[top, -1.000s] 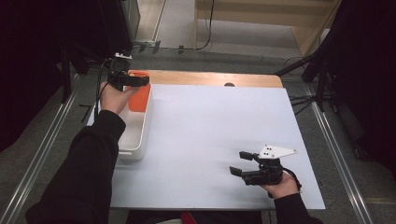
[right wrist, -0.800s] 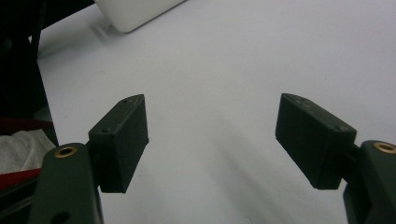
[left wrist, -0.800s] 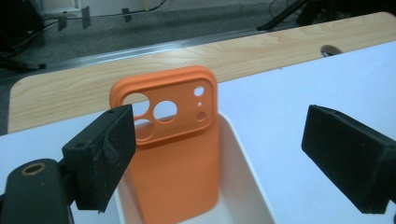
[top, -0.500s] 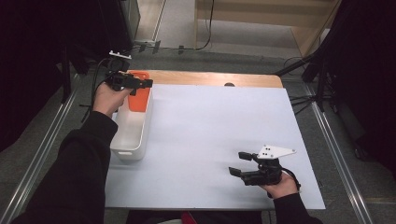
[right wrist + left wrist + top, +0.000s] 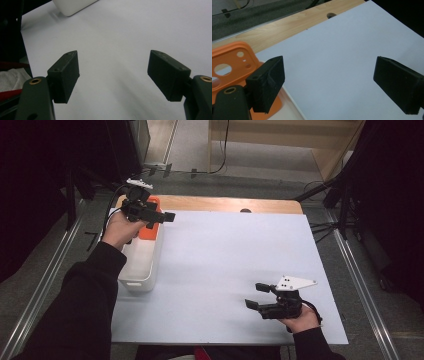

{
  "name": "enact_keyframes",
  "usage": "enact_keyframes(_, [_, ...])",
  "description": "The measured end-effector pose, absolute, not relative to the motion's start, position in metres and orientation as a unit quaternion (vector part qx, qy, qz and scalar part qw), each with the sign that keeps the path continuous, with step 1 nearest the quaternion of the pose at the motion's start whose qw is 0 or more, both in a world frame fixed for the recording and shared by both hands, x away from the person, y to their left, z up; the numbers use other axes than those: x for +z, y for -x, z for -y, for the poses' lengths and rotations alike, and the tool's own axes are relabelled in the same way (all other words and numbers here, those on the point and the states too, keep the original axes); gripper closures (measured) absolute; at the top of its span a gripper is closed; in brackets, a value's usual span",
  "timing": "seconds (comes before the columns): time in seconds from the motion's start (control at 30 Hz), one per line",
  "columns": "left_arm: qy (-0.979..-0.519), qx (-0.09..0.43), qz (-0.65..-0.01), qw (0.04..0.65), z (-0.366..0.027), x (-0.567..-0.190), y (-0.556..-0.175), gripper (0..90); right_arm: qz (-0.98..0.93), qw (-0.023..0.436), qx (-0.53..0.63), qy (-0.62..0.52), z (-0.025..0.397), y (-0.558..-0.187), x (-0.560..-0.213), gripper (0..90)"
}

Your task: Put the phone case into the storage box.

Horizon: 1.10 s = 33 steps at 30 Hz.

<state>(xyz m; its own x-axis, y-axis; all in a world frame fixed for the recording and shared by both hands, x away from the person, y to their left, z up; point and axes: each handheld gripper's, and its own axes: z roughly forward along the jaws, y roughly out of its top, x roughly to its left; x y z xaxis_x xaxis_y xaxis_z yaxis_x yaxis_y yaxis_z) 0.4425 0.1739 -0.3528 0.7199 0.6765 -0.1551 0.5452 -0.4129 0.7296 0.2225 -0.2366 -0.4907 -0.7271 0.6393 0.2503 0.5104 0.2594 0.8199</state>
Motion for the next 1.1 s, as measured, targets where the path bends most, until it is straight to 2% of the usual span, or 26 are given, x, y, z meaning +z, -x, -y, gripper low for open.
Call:
enact_keyframes(0.2, [-0.852,0.074,-0.337,0.394,-0.163,-0.354,-0.432,10.2,-0.791,0.067,0.487,-0.364,0.237,-0.221,-0.491,24.1])
enact_keyframes(1.1, [-0.867,0.057,-0.276,0.412,-0.143,-0.366,-0.392,10.2,-0.794,0.066,0.485,-0.361,0.235,-0.221,-0.491,24.1])
